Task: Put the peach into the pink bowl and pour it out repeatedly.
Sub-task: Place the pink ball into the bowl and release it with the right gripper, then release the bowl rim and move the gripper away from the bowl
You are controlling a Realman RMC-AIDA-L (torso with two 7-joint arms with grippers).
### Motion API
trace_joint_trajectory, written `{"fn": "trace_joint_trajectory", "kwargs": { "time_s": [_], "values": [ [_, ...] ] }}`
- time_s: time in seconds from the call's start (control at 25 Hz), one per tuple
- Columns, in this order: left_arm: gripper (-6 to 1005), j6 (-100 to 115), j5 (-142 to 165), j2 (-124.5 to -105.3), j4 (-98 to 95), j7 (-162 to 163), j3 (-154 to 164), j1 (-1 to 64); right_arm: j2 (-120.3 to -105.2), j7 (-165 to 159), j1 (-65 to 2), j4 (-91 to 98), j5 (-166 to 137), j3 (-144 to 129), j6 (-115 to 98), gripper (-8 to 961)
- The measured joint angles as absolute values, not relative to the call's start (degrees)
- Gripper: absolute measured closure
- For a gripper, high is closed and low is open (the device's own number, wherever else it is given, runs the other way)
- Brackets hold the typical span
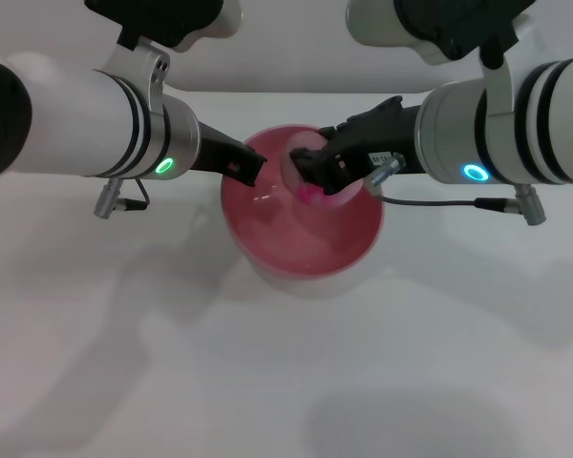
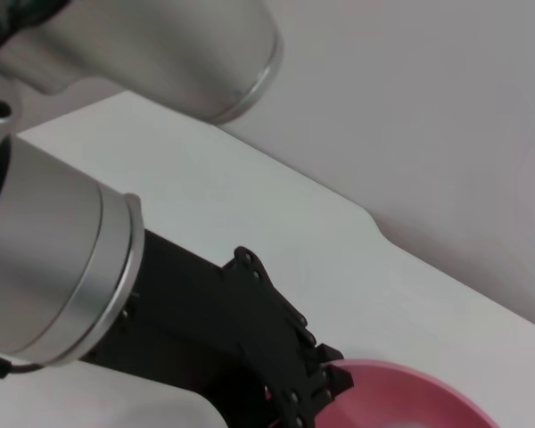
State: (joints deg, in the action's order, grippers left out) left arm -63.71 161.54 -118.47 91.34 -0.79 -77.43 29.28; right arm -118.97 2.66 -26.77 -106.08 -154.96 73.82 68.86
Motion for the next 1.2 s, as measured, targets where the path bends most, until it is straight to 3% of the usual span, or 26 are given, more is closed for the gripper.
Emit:
{"fn": "trace_joint_trajectory", "kwargs": {
  "time_s": [0.2, 0.32, 0.56, 0.84, 1.04, 1.2],
  "values": [
    [955, -63.7, 161.5, -118.47, 91.2, -0.8, -77.6, 29.3, -118.95, 2.6, -26.5, -105.9, -155.1, 74.1, 69.0, 665],
    [954, -63.6, 161.6, -118.47, 91.1, -0.8, -77.6, 29.3, -118.91, 2.6, -26.3, -105.8, -155.2, 74.3, 68.8, 423],
    [954, -63.2, 161.6, -118.48, 90.2, -0.8, -77.7, 29.4, -118.86, 2.8, -25.5, -106.0, -157.4, 74.5, 67.7, 341],
    [954, -62.6, 161.5, -118.48, 88.5, -0.8, -77.9, 29.4, -118.79, 8.5, -16.4, -107.6, -167.2, 76.8, 47.9, 339],
    [954, -62.6, 160.9, -118.43, 88.5, -0.6, -78.0, 29.4, -119.65, 17.9, -4.2, -101.5, -167.2, 76.7, 13.3, 337],
    [954, -62.8, 159.4, -118.39, 87.6, -0.3, -78.4, 30.0, -119.74, 20.9, -2.4, -96.6, -167.2, 75.1, 4.4, 336]
  ]
}}
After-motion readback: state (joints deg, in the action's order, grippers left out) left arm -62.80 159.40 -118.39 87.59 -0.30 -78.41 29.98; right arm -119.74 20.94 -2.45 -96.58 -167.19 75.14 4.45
